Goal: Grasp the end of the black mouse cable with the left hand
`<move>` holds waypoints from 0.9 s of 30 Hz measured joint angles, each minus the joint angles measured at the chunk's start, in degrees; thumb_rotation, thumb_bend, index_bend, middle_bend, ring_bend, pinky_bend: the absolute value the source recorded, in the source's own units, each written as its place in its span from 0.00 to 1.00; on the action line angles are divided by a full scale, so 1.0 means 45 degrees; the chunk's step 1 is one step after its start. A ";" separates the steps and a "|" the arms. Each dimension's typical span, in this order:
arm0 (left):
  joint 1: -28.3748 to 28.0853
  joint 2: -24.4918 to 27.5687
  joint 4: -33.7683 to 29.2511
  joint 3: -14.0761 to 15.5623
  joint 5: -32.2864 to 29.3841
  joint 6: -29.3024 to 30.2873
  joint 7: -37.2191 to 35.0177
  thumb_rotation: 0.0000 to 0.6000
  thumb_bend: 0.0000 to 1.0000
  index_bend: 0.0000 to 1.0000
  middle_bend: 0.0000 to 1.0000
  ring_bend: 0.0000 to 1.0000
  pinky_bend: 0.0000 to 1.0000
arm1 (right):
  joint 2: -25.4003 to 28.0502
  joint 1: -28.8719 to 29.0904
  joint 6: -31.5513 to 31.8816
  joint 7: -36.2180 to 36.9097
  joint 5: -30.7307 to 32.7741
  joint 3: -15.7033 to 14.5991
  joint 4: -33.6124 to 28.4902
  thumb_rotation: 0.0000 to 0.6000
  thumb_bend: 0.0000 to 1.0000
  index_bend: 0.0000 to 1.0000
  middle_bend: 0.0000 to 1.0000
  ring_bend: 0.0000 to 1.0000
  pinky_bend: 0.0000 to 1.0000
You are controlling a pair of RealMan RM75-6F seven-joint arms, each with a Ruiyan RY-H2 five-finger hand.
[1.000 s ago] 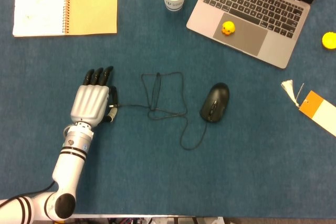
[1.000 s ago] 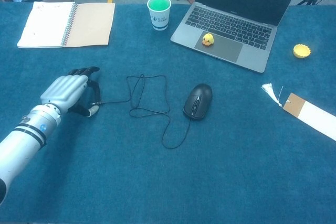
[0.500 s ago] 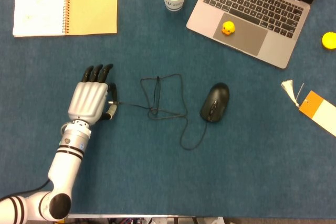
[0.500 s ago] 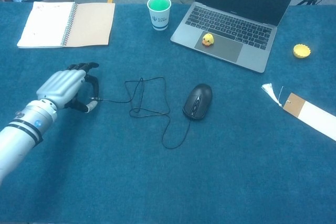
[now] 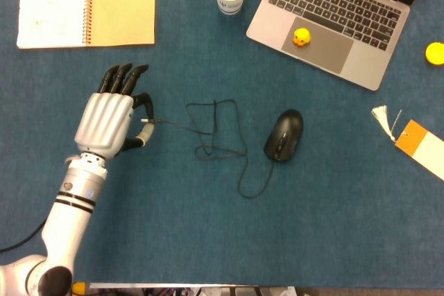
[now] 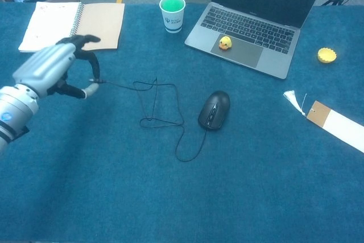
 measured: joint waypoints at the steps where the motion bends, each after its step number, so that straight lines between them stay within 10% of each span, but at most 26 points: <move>1: 0.0009 0.0218 -0.0369 -0.0017 0.0222 0.0074 -0.0148 1.00 0.40 0.58 0.10 0.00 0.00 | -0.0025 0.0032 -0.0039 -0.0003 -0.0005 0.0005 0.0010 1.00 0.37 0.61 0.45 0.35 0.42; 27: -0.1112 0.0689 -0.3246 -0.0098 0.1370 -0.0576 0.0160 1.00 0.40 0.59 0.12 0.00 0.00 | -0.0219 0.0231 -0.0351 0.0139 0.0049 -0.0007 0.0261 1.00 0.37 0.61 0.45 0.35 0.42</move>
